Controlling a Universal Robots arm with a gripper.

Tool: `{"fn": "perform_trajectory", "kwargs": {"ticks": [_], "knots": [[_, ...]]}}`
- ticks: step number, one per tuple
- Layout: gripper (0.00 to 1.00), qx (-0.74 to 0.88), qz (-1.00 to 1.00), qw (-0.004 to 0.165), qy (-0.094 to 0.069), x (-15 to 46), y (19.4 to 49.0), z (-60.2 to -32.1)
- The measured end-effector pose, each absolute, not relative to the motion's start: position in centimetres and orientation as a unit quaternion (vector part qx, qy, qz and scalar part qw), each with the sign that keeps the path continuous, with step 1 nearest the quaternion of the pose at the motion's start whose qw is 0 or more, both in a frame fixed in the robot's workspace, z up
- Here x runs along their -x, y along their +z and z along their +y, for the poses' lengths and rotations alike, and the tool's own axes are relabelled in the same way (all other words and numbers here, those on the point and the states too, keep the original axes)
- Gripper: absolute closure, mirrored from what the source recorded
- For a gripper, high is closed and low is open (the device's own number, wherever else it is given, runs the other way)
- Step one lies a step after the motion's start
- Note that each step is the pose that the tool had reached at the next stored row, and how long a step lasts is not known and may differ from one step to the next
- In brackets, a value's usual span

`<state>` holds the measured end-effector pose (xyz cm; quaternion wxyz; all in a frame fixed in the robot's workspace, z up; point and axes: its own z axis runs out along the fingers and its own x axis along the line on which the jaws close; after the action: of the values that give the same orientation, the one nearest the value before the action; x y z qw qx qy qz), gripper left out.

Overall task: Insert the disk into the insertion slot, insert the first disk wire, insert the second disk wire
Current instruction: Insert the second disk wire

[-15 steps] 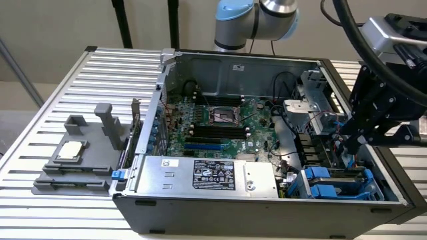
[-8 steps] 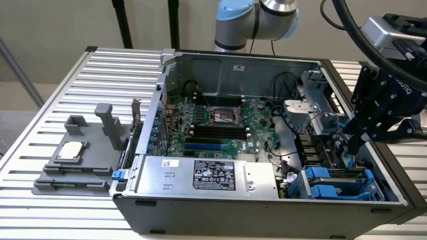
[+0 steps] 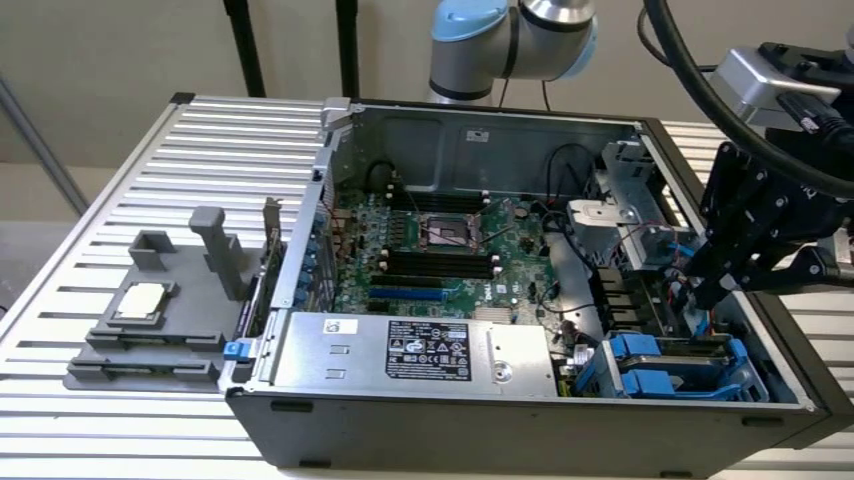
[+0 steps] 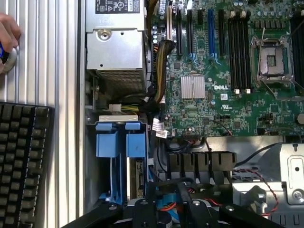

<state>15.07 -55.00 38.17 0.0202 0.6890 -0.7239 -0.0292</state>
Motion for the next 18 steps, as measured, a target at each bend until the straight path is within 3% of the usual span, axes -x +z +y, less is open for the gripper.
{"fn": "perform_trajectory", "kwargs": {"ticks": [13, 14, 17, 18], "knots": [[0.71, -0.689, -0.724, 0.025, -0.025, -15.07, 37.42, -54.97], [0.78, -0.689, -0.724, 0.025, -0.025, -15.07, 37.42, -54.97], [0.78, -0.689, -0.724, 0.025, -0.025, -15.02, 37.42, -55.11], [0.84, -0.689, -0.724, 0.024, -0.025, -14.92, 37.41, -55.27]]}}
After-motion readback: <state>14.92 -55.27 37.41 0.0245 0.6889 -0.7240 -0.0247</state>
